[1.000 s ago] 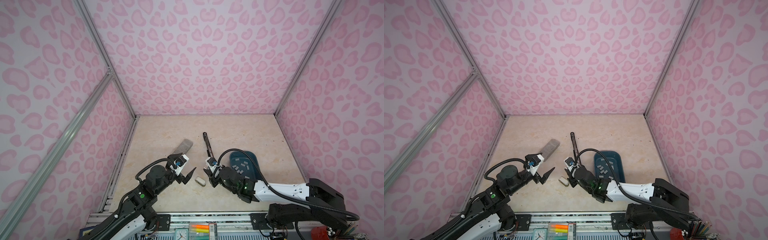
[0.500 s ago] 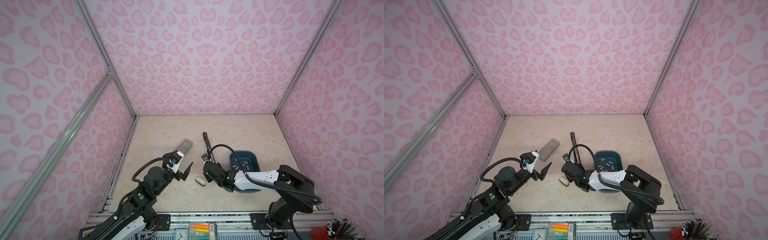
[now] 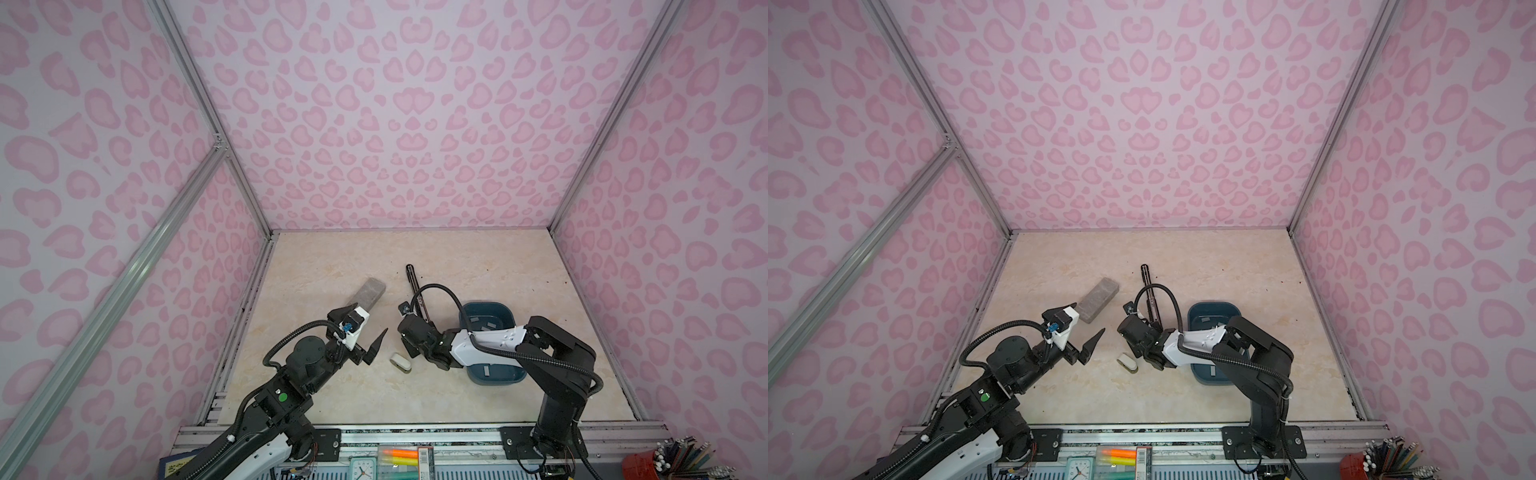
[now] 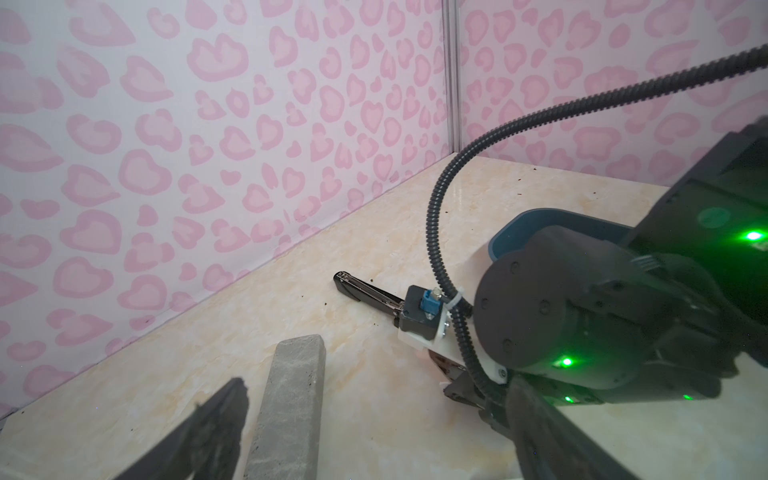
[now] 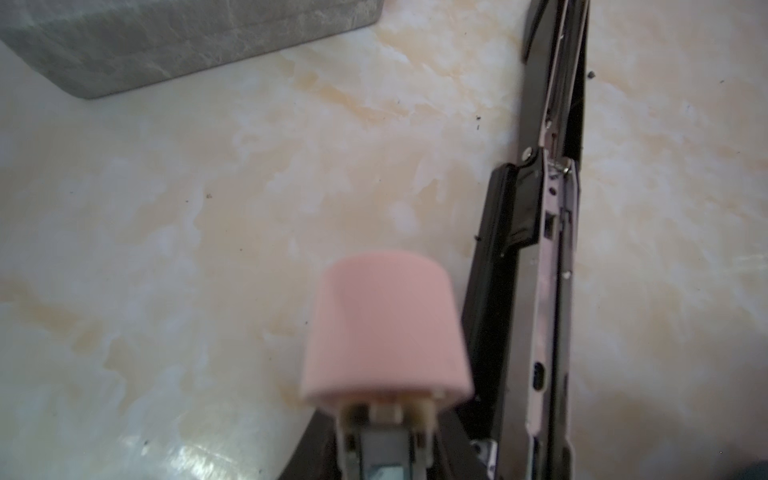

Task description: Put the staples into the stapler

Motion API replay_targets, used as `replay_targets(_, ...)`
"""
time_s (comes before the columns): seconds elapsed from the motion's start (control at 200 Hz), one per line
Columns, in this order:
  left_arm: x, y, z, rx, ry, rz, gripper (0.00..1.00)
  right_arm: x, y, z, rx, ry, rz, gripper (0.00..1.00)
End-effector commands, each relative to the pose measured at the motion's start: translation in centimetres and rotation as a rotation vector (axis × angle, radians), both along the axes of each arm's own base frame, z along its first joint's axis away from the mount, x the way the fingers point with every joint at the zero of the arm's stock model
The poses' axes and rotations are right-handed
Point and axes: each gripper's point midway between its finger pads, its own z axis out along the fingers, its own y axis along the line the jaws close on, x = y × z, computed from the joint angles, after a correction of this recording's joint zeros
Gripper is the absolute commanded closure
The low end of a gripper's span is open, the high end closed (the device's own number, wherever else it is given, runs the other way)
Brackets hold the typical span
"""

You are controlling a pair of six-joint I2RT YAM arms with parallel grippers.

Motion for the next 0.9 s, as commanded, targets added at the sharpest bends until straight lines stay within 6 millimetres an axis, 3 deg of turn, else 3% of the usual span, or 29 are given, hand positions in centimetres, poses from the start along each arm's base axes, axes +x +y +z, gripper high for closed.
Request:
replay_targets(0.0, -0.2, -0.5, 1.0, -0.015, -0.042, -0.031, 0.02, -0.6, -0.3, -1.4, -0.021, 0.047, 0.001, 0.94)
replay_targets(0.37, 0.2, -1.8, -1.1, 0.074, 0.037, -0.076, 0.02, -0.1, 0.1, -1.1, -0.015, 0.044, 0.005, 0.72)
replay_targets(0.525, 1.0, -0.9, -1.4, 0.048, 0.061, 0.0, 0.02, -0.2, 0.2, -0.3, -0.004, 0.033, 0.02, 0.65)
replay_targets(0.62, 1.7, 0.4, -1.8, -0.021, 0.131, 0.103, 0.02, -0.1, 0.3, 0.5, 0.005, 0.019, 0.03, 0.61)
replay_targets(0.715, 1.0, 0.0, -2.1, -0.002, 0.192, 0.06, 0.02, -0.1, 0.5, 1.5, 0.017, 0.005, 0.046, 0.57)
replay_targets(0.895, 0.6, 1.0, -1.8, -0.068, 0.18, 0.093, 0.02, -0.5, 0.5, 4.0, 0.052, -0.03, 0.087, 0.55)
